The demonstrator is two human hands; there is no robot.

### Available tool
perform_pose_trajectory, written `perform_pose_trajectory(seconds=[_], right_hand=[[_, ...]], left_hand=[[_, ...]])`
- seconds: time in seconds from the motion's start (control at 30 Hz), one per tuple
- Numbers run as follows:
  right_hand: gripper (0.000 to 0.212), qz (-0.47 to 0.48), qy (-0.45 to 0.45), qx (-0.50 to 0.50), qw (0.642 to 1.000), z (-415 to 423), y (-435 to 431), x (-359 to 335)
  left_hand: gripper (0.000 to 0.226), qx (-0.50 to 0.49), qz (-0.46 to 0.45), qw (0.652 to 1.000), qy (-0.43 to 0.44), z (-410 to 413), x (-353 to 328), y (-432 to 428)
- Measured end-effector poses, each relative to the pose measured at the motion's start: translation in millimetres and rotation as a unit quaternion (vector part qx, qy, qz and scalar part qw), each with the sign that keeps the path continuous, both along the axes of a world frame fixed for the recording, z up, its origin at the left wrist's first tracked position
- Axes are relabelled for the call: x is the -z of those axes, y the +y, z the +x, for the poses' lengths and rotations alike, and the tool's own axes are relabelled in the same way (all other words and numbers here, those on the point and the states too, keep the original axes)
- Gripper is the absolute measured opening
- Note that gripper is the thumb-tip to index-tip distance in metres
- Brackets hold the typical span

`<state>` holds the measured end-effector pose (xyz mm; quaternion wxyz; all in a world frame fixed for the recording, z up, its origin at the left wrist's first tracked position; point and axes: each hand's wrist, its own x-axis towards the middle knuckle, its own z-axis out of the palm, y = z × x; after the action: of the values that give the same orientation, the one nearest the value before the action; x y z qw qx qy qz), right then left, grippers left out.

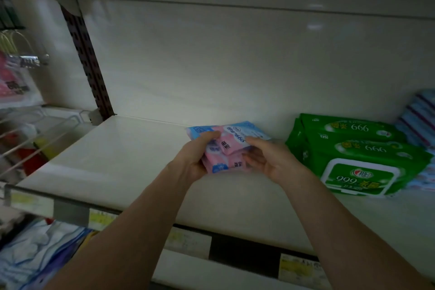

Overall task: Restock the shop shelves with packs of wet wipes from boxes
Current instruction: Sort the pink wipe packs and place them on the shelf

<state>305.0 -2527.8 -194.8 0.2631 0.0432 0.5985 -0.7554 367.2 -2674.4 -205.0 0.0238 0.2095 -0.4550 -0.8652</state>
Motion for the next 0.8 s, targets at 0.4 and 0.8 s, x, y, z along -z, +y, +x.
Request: perform_pose_trajectory(seconds=[0.4, 0.8], right_hand=[[0.017, 0.002, 0.007, 0.087, 0.996, -8, 5, 10], [0.056, 0.181, -0.016, -0.18, 0.967, 6, 12, 1]], left_hand=[[0.039, -0.229, -0.05, 0.967, -0.097, -15, 1, -39], [0.035, -0.203, 0.045, 0.978, -0.03, -15, -16, -16]])
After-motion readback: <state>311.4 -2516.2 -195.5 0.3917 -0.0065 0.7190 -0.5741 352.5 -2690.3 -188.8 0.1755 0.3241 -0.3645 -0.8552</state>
